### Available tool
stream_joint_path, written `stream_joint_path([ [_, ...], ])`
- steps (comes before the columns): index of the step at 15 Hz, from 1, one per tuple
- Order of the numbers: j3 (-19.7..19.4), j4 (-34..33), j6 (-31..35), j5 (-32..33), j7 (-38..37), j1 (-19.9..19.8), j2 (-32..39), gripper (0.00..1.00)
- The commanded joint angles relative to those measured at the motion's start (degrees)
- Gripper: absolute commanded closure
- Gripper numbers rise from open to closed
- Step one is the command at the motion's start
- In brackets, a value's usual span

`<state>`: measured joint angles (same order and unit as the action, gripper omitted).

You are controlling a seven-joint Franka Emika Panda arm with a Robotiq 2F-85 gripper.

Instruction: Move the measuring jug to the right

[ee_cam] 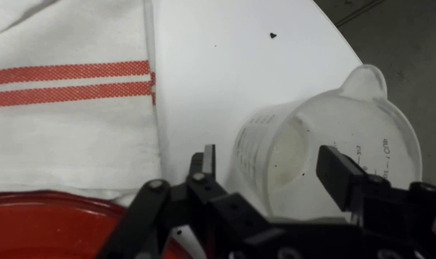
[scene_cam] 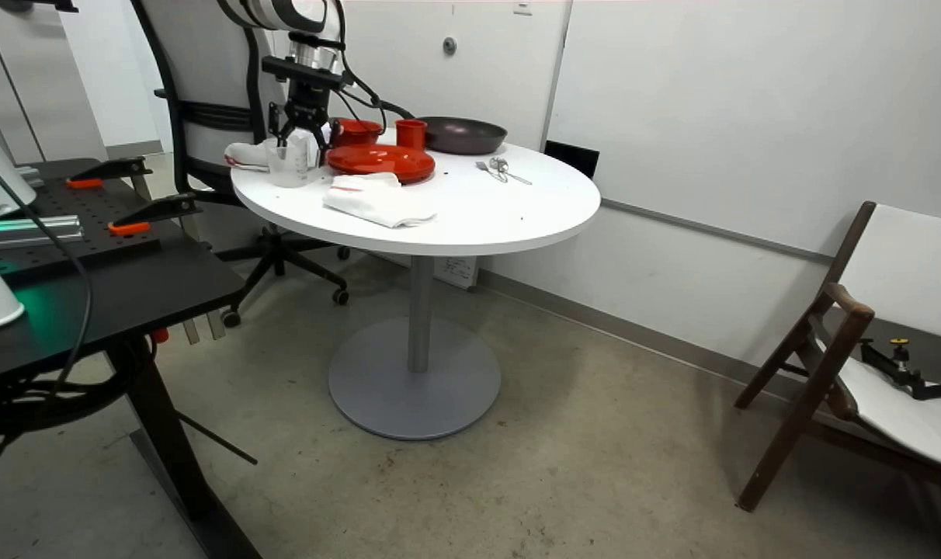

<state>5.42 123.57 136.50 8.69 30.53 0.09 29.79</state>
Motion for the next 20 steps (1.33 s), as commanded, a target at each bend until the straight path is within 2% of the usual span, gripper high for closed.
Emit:
stream_joint_path([
  [1, 1.02, -1.43, 0.64, -0.10, -0.12, -1.01, 1.70, 0.55],
  [6, 1.19, -2.12, 0.16, -0.33, 0.00, -1.54, 2.17, 0.95],
  [7, 1.18, -2.20, -0.04, -0.35, 0.06, -1.70, 2.04, 1.00],
  [14, 0.73, -1.24, -2.62, -1.84, 0.11, -4.29, -3.84, 0.99],
  [20, -0.05, -1.00, -10.61, -7.35, 1.87, -8.03, -14.37, 0.99],
])
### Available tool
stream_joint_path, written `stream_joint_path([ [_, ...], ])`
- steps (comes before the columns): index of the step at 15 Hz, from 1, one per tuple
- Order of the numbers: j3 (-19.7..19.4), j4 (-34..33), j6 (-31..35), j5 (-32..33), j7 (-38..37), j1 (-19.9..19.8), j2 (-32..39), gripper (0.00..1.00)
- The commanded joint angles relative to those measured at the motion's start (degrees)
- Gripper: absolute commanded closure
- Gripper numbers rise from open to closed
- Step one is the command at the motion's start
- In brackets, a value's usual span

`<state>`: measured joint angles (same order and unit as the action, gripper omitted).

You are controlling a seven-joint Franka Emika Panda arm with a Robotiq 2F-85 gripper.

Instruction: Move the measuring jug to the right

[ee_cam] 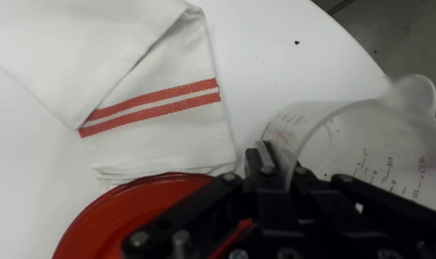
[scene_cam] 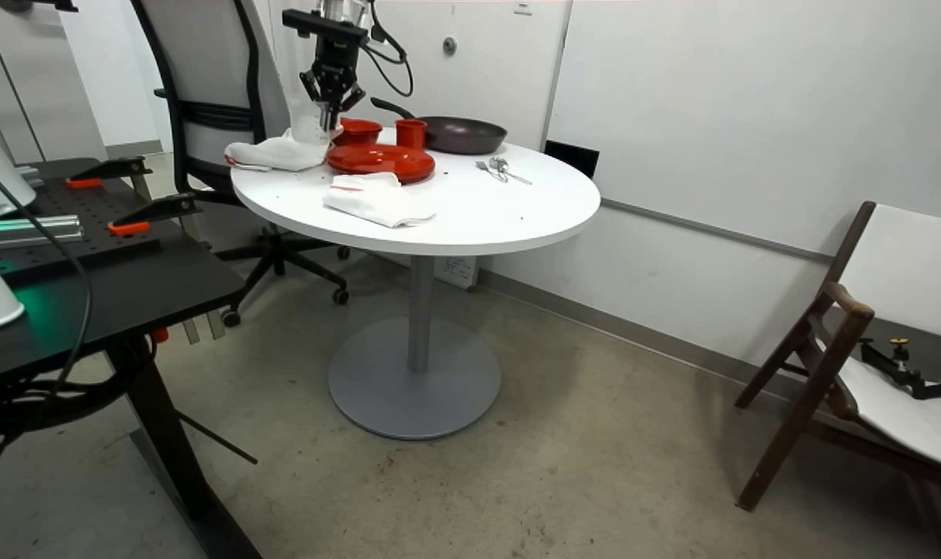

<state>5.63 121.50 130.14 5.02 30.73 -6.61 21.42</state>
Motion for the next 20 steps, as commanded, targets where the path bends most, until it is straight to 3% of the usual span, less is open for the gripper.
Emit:
stream_joint_path([
  [1, -0.51, 0.79, -5.70, -5.57, 2.19, -1.89, -7.99, 0.99],
  [8, -4.07, -4.23, -9.80, -11.40, 1.23, -1.41, -12.67, 0.99],
  [14, -6.87, -14.67, -9.18, -10.82, -2.35, -2.34, -4.45, 0.99],
  [20, -8.21, -27.79, -10.54, -10.21, -5.46, -4.66, 8.67, 0.99],
])
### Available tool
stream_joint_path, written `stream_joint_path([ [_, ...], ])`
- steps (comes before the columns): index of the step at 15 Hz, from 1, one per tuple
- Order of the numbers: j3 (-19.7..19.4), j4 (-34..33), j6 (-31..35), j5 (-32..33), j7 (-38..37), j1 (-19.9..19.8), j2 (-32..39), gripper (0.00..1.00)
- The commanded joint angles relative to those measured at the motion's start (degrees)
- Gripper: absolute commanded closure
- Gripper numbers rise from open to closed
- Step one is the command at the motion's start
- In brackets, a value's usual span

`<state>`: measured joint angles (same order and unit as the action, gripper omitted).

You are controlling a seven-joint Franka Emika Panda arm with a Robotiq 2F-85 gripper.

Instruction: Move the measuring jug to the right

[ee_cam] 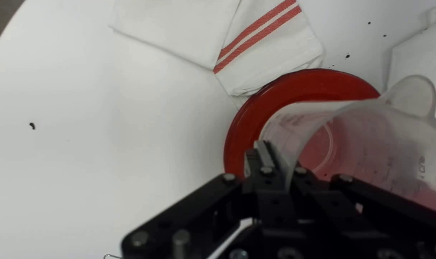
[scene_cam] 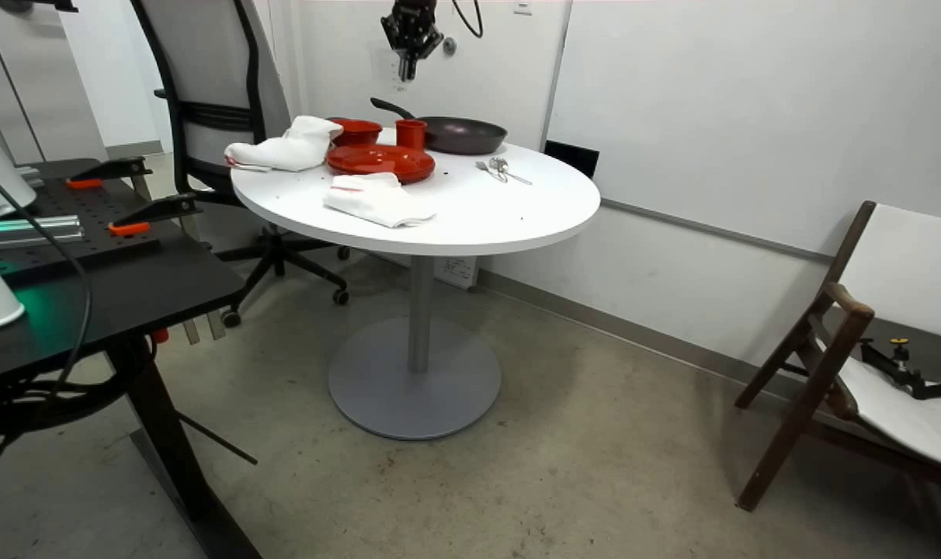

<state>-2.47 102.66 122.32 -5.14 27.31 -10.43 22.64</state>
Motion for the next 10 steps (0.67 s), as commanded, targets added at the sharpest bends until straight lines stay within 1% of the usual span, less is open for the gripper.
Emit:
stream_joint_path([
  [1, -0.02, -11.36, -3.00, 0.16, -2.49, -1.16, 9.79, 0.99],
  [5, 0.16, -19.75, -3.84, 1.71, -4.31, -1.48, 17.55, 0.99],
  [10, 0.18, -28.68, -6.27, 2.93, -5.03, -1.81, 25.24, 0.99],
])
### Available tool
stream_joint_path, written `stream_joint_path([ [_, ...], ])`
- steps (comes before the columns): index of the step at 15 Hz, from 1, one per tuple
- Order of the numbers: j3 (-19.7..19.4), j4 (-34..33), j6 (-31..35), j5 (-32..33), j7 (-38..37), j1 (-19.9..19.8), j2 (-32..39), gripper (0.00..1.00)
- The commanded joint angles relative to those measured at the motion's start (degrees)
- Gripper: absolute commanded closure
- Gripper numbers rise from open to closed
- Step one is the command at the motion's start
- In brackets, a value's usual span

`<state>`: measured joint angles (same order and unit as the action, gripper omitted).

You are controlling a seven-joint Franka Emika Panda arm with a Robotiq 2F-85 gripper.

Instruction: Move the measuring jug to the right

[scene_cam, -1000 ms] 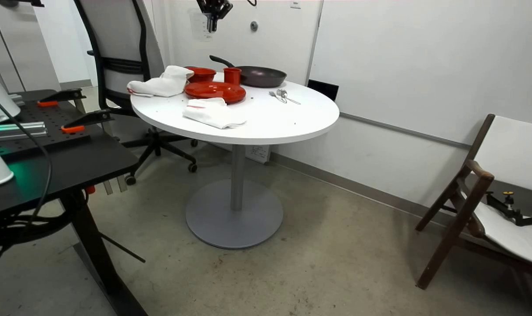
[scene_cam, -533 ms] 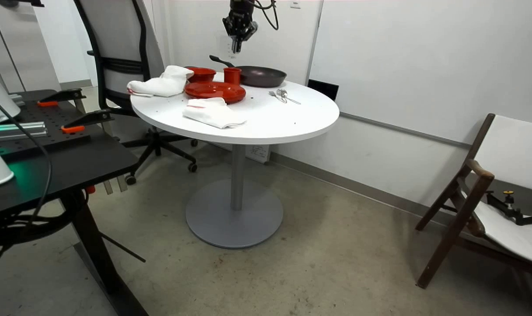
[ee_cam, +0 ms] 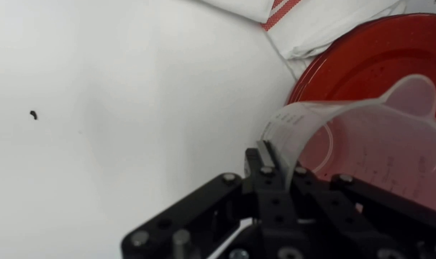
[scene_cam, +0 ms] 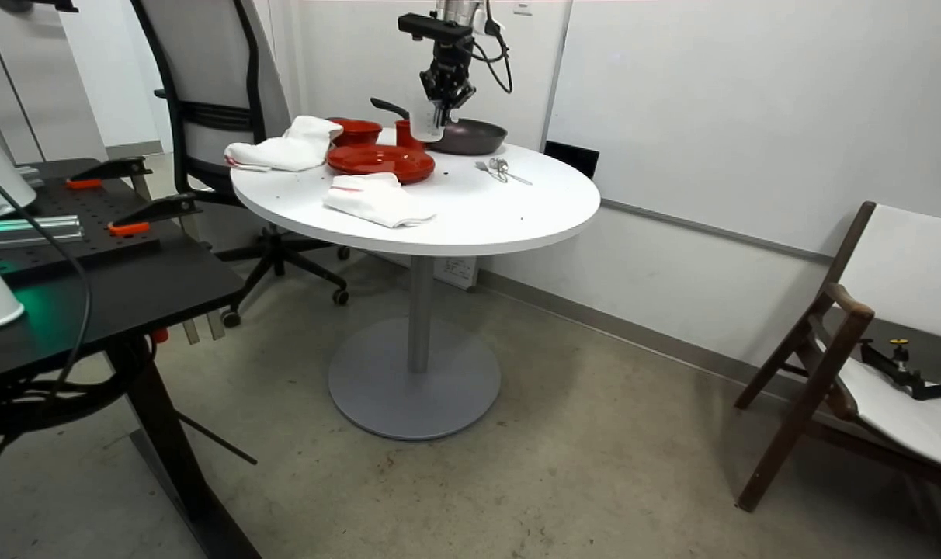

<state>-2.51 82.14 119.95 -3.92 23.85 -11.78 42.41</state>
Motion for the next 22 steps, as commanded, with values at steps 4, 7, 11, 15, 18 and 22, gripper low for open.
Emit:
stream_joint_path([
  [4, -0.28, -14.15, -6.25, 2.27, -2.13, -1.40, 10.32, 0.99],
  [7, -0.56, -17.62, -7.96, 2.91, -2.52, -2.19, 13.24, 0.99],
  [11, -0.82, -20.88, -10.24, 3.92, -2.56, -2.80, 16.30, 0.99],
  [15, -0.66, -23.71, -11.90, 4.47, -2.11, -3.05, 19.00, 0.99],
  [18, -0.52, -25.79, -12.61, 4.72, -1.94, -3.04, 20.84, 0.99],
  [22, -0.48, -27.91, -13.61, 4.86, -1.79, -3.04, 22.98, 0.99],
])
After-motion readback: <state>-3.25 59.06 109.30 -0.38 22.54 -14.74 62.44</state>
